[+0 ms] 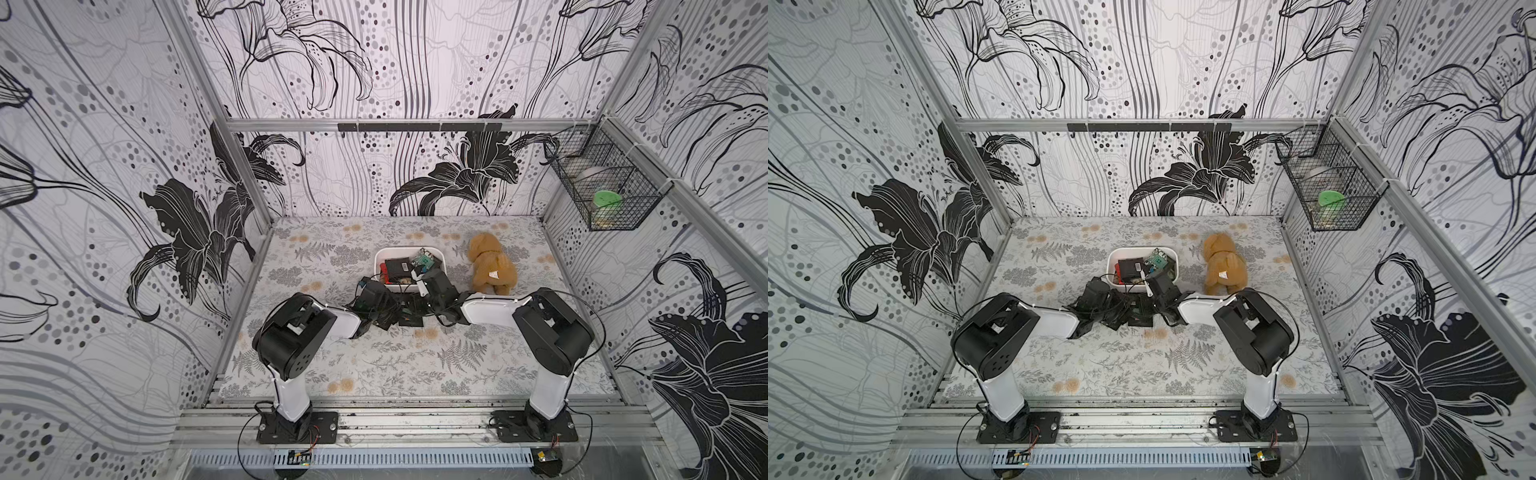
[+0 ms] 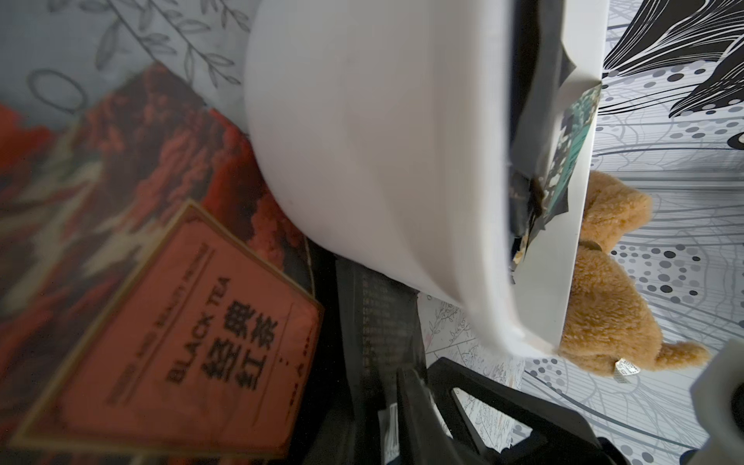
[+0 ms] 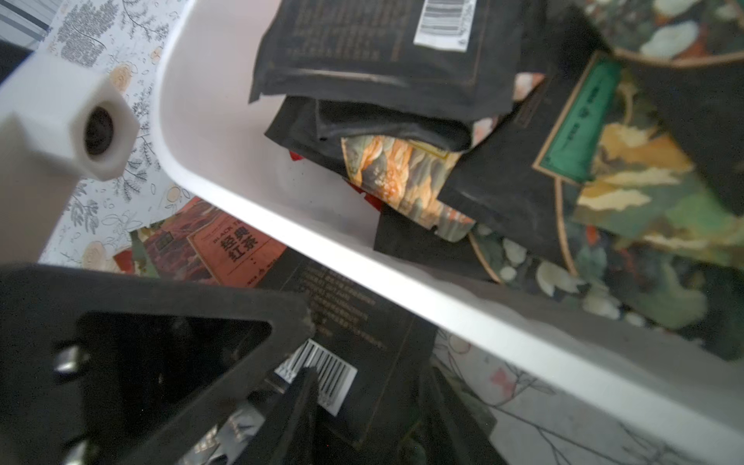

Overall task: Put the tea bags into the storage box
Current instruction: Pick up the tea bag from the center of the board.

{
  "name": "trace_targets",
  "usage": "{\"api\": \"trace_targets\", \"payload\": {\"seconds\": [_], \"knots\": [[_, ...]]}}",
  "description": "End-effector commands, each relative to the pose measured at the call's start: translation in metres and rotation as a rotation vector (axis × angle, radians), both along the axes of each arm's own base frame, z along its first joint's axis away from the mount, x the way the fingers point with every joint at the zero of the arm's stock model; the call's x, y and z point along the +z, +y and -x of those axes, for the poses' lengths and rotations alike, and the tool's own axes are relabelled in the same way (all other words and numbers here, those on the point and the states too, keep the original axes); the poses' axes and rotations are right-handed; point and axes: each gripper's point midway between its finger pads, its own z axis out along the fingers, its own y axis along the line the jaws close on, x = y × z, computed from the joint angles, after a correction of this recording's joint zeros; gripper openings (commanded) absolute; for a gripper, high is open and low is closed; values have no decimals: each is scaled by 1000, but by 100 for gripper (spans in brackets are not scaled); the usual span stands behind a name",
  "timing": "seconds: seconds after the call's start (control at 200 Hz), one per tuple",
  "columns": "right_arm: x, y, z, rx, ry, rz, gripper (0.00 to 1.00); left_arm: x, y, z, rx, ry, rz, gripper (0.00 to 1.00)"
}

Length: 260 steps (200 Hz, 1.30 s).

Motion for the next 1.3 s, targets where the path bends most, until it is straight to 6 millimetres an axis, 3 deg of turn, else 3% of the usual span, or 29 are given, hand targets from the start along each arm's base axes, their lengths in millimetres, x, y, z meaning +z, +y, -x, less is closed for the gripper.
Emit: {"api": "trace_targets", "payload": {"seconds": [0.0,0.235,0.741,0.881,0.886,1.136,1.297], "knots": [[0,7,-3,9,2,-23,46,9,-9,-6,-15,-40,29,16],[7,4,-3,8,-22,-27,47,6,-8,0,-19,-29,30,0],[42,-9,3,-13,-155,-98,50,12,-1,45,-33,-10,22,0],[44,-20,3,-49,-192,-90,50,15,10,59,-26,-5,-8,0],[50,-20,3,-52,-204,-100,50,15,10,60,-25,-5,-10,0],[69,-42,3,-133,-292,-97,51,46,40,70,-18,-60,-200,0],[77,-53,5,-169,-329,-99,51,87,66,65,-2,-127,-400,0]]}}
